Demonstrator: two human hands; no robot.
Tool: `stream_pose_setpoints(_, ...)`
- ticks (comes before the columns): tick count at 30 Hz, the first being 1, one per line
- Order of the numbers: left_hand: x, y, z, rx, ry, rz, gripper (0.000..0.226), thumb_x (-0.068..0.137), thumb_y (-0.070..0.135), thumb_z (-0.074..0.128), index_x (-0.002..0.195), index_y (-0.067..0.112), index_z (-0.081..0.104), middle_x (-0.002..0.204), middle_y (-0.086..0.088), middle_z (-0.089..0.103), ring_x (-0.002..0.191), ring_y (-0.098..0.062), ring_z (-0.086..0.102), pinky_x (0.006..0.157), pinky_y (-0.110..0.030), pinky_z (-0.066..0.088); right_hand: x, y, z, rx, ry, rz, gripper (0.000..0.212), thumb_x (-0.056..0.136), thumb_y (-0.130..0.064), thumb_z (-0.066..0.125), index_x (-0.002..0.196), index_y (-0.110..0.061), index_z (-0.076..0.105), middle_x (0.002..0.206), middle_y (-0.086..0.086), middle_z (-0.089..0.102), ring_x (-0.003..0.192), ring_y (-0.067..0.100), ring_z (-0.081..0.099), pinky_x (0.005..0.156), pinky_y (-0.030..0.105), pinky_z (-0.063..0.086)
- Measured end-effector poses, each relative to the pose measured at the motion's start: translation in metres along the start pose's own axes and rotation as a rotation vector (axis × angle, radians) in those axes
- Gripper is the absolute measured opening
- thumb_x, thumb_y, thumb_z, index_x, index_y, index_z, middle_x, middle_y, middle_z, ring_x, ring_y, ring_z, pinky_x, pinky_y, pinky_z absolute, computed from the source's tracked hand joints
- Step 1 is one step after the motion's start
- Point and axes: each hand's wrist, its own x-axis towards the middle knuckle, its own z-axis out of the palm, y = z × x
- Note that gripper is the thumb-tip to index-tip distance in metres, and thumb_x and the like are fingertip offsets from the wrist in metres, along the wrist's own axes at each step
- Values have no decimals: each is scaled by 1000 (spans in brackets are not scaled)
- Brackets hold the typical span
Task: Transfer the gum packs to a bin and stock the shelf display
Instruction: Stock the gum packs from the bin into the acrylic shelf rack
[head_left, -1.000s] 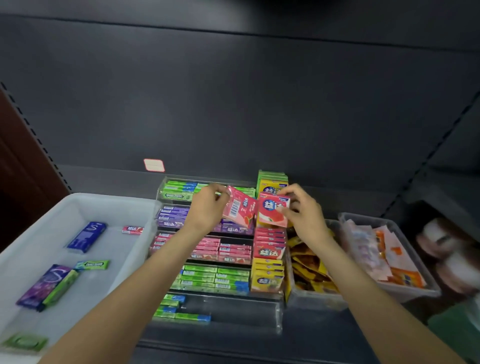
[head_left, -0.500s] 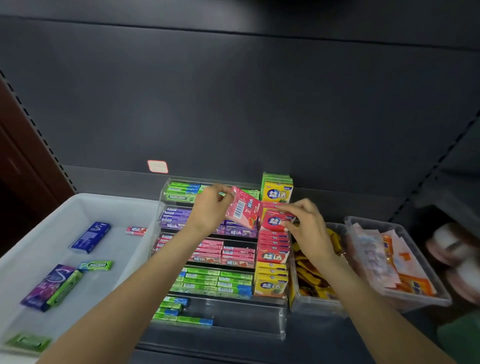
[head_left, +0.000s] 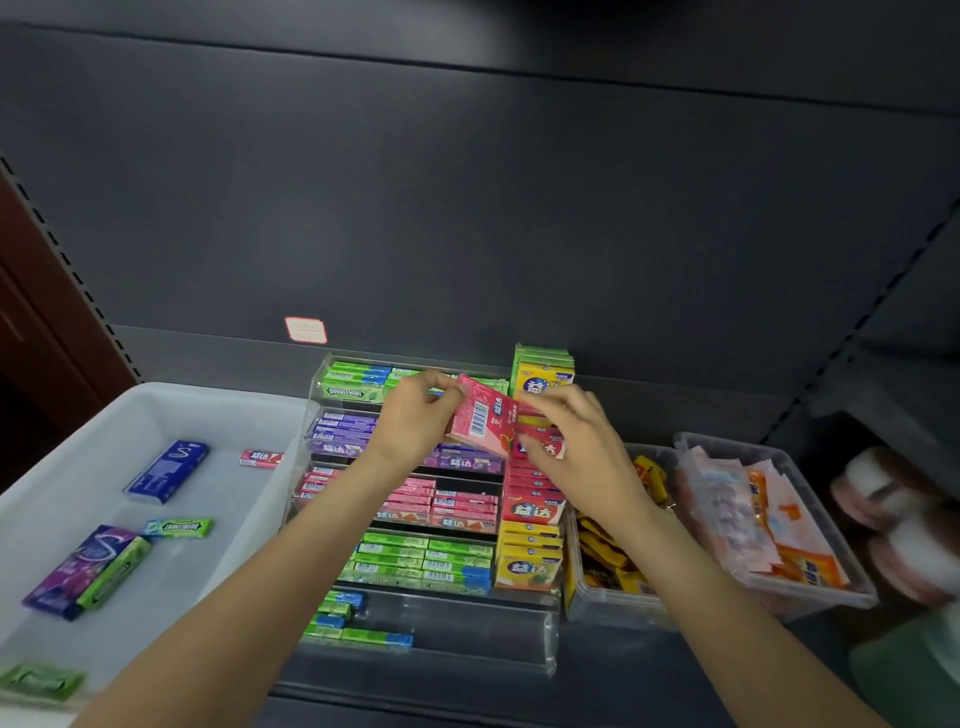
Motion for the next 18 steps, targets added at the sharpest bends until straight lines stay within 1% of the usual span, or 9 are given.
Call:
stream_pose_setpoints(3, -10, 2, 2, -92, 2, -24, 13, 94, 14, 52, 93, 6, 62, 83, -16, 67, 70, -24, 65, 64, -30, 59, -4, -17, 4, -38, -22, -140, 62, 83, -36, 67, 139, -24, 43, 124, -6, 45, 117, 8, 40, 92, 27, 45)
stream_pose_setpoints(5, -21, 5, 1, -168, -31, -34, 13, 94, 13, 52, 88, 6, 62, 83, -19, 67, 72, -26, 66, 62, -29, 59, -10, -23, 10, -84, 35, -191, 55, 83, -27, 70, 134, -19, 51, 119, -2, 51, 111, 13, 49, 88, 33, 51)
stream_pose_setpoints(7, -31, 5, -3, -267, -85, -46, 16, 96, 14, 50, 90, 3, 60, 85, -20, 68, 70, -24, 69, 62, -26, 59, -19, -30, 13, -41, 112, -176, 44, 86, -16, 66, 128, -17, 56, 112, 0, 57, 101, 14, 56, 79, 33, 54)
stream_pose_setpoints(9, -38, -1, -8, -240, -112, -13, 15, 97, 12, 46, 95, 5, 59, 91, -18, 69, 71, -22, 70, 69, -29, 59, -28, -37, 12, 79, 170, -69, 30, 90, -14, 60, 120, -14, 61, 104, 0, 63, 91, 13, 60, 75, 32, 54)
stream_pose_setpoints(11, -41, -12, -15, -40, -106, 100, 11, 93, 12, 53, 102, 15, 59, 97, -6, 68, 78, -19, 68, 78, -33, 56, -37, -39, 11, 241, 167, 94, 21, 90, -13, 59, 111, -13, 64, 97, -1, 67, 87, 11, 63, 76, 28, 54)
stream_pose_setpoints(13, -47, -19, -19, 92, -150, 207, 16, 89, 15, 61, 105, 20, 61, 98, 3, 66, 79, -11, 65, 77, -21, 52, -46, -40, 11, 393, 124, 209, 19, 88, -7, 61, 104, -17, 65, 94, -5, 67, 87, 2, 63, 76, 17, 53)
stream_pose_setpoints(14, -51, -21, -20, 106, -180, 236, 15, 88, 15, 64, 102, 19, 63, 95, 3, 66, 78, -9, 64, 73, -16, 50, -51, -40, 12, 445, 97, 240, 20, 87, -5, 62, 101, -19, 64, 94, -6, 67, 87, -1, 62, 75, 13, 51)
stream_pose_setpoints(16, -59, -25, -18, 112, -219, 256, 10, 86, 16, 66, 95, 16, 64, 91, -2, 68, 80, -13, 66, 72, -19, 52, -63, -40, 16, 479, 65, 279, 19, 86, -3, 63, 98, -17, 64, 96, -7, 66, 87, -4, 61, 72, 9, 48)
stream_pose_setpoints(18, -66, -30, -14, 137, -238, 278, 9, 85, 15, 67, 93, 12, 64, 88, -5, 69, 79, -15, 66, 71, -18, 51, -74, -39, 18, 454, 76, 310, 21, 86, -4, 64, 104, -13, 64, 99, -7, 65, 88, -6, 59, 72, 6, 47)
